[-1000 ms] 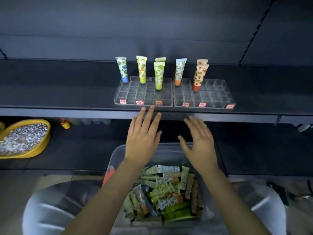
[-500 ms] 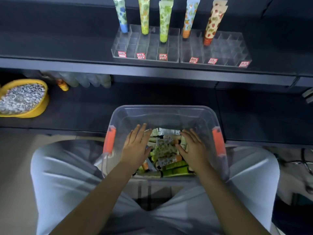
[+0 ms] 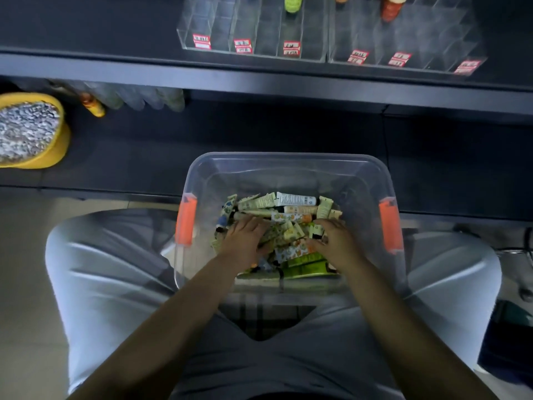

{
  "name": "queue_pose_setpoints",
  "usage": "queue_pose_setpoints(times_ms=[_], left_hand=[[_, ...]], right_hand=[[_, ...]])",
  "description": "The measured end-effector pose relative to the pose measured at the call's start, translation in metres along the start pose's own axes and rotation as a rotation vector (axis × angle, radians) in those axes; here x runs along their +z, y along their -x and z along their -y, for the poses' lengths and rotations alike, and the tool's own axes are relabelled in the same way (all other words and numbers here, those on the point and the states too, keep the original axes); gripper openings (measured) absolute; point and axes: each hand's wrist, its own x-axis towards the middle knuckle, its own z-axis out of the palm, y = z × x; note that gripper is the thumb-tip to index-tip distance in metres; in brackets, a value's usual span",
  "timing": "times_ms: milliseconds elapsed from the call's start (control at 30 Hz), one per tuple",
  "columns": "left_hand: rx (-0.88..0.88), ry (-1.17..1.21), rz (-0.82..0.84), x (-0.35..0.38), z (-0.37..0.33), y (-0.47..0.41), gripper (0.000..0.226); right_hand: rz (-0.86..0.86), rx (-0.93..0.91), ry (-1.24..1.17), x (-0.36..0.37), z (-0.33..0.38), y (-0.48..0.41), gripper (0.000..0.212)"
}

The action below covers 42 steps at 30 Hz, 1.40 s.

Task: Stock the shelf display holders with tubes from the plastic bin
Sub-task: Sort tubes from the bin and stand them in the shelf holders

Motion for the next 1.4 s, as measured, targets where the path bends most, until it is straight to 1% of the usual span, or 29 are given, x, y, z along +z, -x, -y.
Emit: queue_pose_setpoints(times_ms=[67, 167, 267, 400, 500, 667, 867, 967, 1033, 1167, 1300, 1400], left_hand=[[0.001, 0.04, 0.044, 0.003, 0.0, -0.007, 0.061], [-0.016, 0.091, 0.048, 0.005, -0.002, -0.017, 0.057], [-0.066, 0.212, 0.014, 0.006, -0.004, -0.025, 0.047], [-0.12, 0.328, 0.003, 0.006, -0.008, -0.033, 0.035], [-0.121, 0.359, -0.005, 0.008, -0.014, -0.037, 0.031], [-0.105, 0.343, -0.027, 0.012, -0.024, -0.043, 0.031], [-0.218, 0.441, -0.013, 0.009, -0.024, -0.048, 0.028], [-0.271, 0.585, -0.005, 0.005, -0.015, -0.045, 0.027], [-0.273, 0.709, -0.029, 0.005, -0.006, -0.041, 0.023], [-0.246, 0.852, -0.058, -0.008, -0.007, -0.029, 0.016], [-0.259, 0.961, -0.046, -0.016, -0.006, -0.019, 0.013], [-0.261, 1.021, -0.084, -0.02, -0.007, -0.013, 0.013]], right_hand=[[0.053, 0.052, -0.038, 0.001, -0.004, -0.003, 0.056], [0.09, 0.123, -0.106, 0.0, -0.008, -0.007, 0.053], [0.066, 0.107, -0.089, -0.002, -0.008, -0.009, 0.046], [0.111, 0.111, -0.112, -0.003, -0.009, -0.01, 0.04], [0.107, 0.095, -0.129, -0.002, -0.01, -0.011, 0.036], [0.119, 0.121, -0.198, 0.002, -0.016, -0.013, 0.028], [0.154, 0.036, -0.114, 0.004, -0.02, -0.016, 0.025], [0.177, 0.045, -0.084, 0.007, -0.019, -0.018, 0.024], [0.174, 0.047, -0.059, 0.009, -0.019, -0.021, 0.025], [0.183, 0.029, 0.049, 0.009, -0.014, -0.022, 0.029], [0.176, 0.019, 0.134, 0.007, -0.009, -0.021, 0.023], [0.182, -0.001, 0.166, 0.006, -0.007, -0.021, 0.019]])
